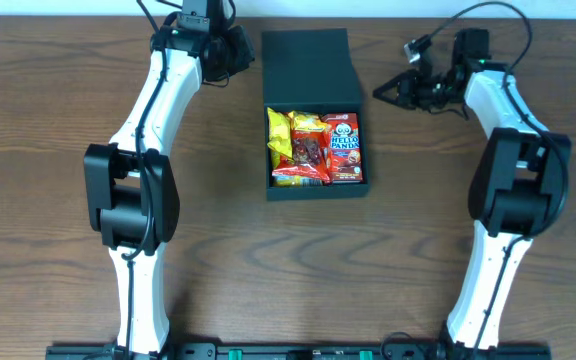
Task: Pack container
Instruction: 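Release the pack and raise the left arm away from the box, then move both grippers to the top edge of the upright black lid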
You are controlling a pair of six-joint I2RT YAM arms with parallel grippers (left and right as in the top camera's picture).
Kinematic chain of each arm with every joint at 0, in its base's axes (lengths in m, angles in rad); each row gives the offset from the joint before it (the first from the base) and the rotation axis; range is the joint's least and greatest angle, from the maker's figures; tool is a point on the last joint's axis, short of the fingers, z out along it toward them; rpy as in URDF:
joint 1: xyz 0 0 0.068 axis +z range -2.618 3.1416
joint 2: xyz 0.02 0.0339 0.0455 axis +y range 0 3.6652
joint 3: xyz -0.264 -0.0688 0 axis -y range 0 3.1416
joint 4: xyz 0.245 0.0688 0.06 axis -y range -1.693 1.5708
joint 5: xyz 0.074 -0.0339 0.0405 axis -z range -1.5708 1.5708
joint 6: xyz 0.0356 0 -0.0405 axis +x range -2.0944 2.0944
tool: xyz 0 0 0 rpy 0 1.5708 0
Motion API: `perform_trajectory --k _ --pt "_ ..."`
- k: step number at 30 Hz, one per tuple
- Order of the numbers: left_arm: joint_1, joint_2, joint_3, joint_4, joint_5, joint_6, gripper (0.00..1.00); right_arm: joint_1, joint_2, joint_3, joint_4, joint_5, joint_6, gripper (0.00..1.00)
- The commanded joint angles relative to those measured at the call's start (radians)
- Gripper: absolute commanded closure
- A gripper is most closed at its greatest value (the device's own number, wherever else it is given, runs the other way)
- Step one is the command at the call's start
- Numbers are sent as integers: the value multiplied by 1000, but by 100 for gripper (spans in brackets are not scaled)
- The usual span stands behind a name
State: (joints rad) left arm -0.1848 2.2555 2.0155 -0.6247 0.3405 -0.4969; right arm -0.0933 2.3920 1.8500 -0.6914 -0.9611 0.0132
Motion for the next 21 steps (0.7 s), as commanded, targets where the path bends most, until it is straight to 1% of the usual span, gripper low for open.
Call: perform_trajectory --k 1,5,13,17,21 --pt "9 20 2 -8 -21 -24 94 30 23 -5 8 -45 35 99" --pt "8 75 2 -3 14 -102 94 48 48 -5 44 -46 76 99" --pt "8 176 2 37 108 -204 94 56 59 -5 89 -45 87 99" --pt "7 211 2 76 180 -235 94 56 75 -5 112 -50 134 99" --pt "3 226 2 108 224 -252 94 64 92 -5 147 -112 156 98"
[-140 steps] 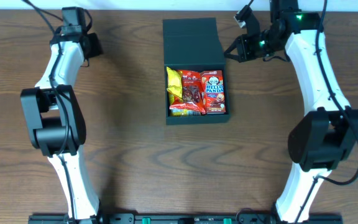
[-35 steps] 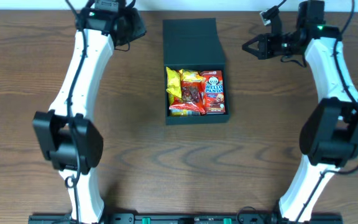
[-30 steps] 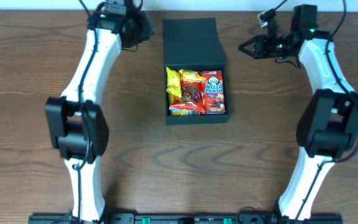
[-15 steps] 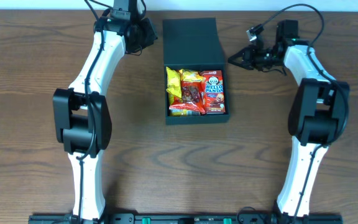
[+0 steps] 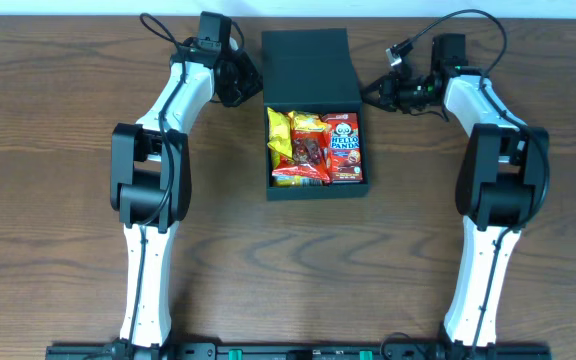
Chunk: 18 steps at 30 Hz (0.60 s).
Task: Pack container
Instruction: 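Move both grippers to the top edge of the upright black lid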
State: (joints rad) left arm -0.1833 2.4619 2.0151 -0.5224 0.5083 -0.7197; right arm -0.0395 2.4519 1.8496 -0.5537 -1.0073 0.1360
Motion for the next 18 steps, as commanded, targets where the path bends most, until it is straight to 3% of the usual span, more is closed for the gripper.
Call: perform_trajectory --k 1,8,18 --pt "-1 20 2 16 59 -28 94 15 36 -5 22 -75 45 99" --pt "1 20 2 114 152 -20 94 33 38 -5 107 -190 53 99" --pt "2 20 3 120 230 64 94 24 38 -4 216 -360 69 99"
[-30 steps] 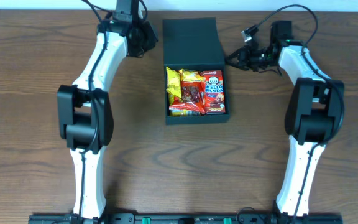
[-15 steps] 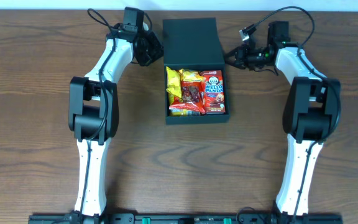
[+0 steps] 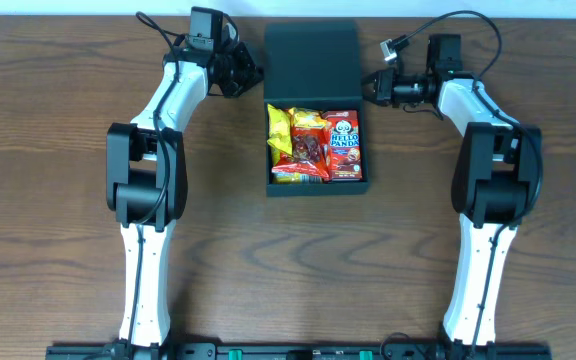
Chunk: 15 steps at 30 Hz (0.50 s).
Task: Pack container
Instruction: 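Move both grippers to the top edge of the upright black lid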
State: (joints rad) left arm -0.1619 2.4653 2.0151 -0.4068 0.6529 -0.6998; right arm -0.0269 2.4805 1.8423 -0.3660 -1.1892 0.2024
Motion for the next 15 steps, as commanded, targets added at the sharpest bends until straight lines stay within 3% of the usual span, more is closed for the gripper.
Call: perform_trajectory --k 1,9,15 --pt "-19 16 3 7 98 51 94 10 9 3 36 -189 3 99" --pt "7 16 4 122 239 61 94 8 8 3 48 -260 3 98" --pt "12 16 4 126 247 62 94 7 8 3 114 -320 6 99"
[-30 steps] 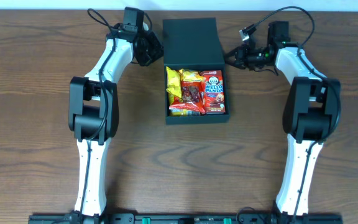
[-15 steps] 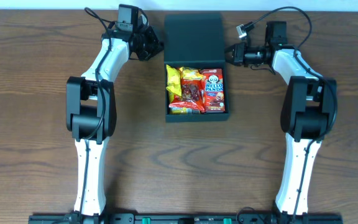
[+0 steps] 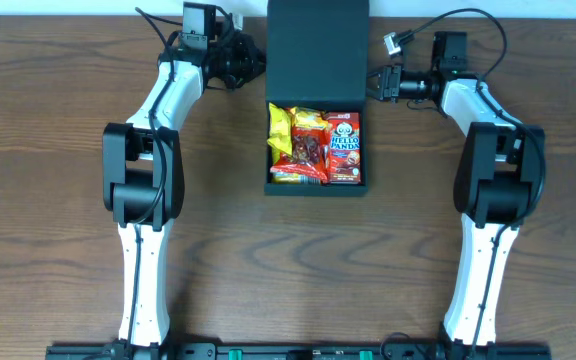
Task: Pack container
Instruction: 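Move both grippers to the top edge of the upright black lid, then push the lid forward with both grippers to close it over the box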
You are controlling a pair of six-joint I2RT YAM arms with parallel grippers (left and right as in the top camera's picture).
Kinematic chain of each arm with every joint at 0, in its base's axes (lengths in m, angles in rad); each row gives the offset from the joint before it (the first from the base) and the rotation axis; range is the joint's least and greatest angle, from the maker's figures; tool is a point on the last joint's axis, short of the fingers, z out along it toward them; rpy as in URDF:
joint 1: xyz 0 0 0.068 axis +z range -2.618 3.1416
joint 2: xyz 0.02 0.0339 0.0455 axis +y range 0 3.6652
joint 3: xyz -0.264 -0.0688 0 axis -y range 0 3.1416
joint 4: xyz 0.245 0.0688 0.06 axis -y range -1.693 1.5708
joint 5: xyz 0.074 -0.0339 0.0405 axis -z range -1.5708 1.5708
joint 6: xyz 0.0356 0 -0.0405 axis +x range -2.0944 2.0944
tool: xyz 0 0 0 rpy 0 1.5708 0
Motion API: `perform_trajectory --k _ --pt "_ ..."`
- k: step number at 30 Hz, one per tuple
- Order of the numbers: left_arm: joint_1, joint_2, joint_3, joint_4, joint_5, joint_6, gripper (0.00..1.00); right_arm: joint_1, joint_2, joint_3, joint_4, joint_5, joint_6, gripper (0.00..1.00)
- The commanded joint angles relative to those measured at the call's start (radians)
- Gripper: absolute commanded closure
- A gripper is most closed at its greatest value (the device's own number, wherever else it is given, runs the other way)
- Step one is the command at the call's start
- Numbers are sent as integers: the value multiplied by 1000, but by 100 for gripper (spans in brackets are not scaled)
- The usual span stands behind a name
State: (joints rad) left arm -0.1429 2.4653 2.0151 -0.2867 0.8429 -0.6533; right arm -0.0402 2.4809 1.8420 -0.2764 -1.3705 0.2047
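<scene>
A black box [image 3: 316,187] stands at the back middle of the table. It holds a yellow packet [image 3: 279,132], a red packet [image 3: 308,150] and a red Hello Panda pack [image 3: 344,146]. Its hinged lid [image 3: 318,45] is tilted up behind it and reaches the top of the overhead view. My left gripper [image 3: 259,66] is at the lid's left edge. My right gripper [image 3: 372,83] is at the lid's right edge. Both look closed on the lid's sides, though the dark fingers blend into the dark lid.
The brown wooden table [image 3: 58,250] runs out to both sides and the front. Both arms reach back from their bases at the front edge, left [image 3: 143,250] and right [image 3: 488,250]. A loose cable [image 3: 400,40] loops above the right wrist.
The lid has risen from nearly flat to tilted up, and now looks larger and reaches the frame's top. Both grippers stay at its side edges, and the right one is slightly farther right.
At first the lid lay flat behind the open box and both grippers were well away from it, the right one spread open. They then stood closer to the lid, then at its side edges. Now the lid is raised between them.
</scene>
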Motion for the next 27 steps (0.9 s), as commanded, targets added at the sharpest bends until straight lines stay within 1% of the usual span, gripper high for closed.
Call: perform_trajectory --k 1,5,10,17,22,27 --pt "-7 16 4 6 61 16 94 20 8 3 47 -157 16 98" --pt "-7 14 4 8 79 30 94 20 8 3 173 -190 125 98" --pt "-5 12 8 53 127 29 94 20 8 3 396 -190 331 98" --pt "-5 12 56 82 182 29 94 21 8 3 803 -190 701 98" --pt "-5 12 104 82 229 29 94 21 8 3 1055 -190 937 98" --pt "-7 12 146 82 308 29 94 28 8 3 1243 -190 1114 99"
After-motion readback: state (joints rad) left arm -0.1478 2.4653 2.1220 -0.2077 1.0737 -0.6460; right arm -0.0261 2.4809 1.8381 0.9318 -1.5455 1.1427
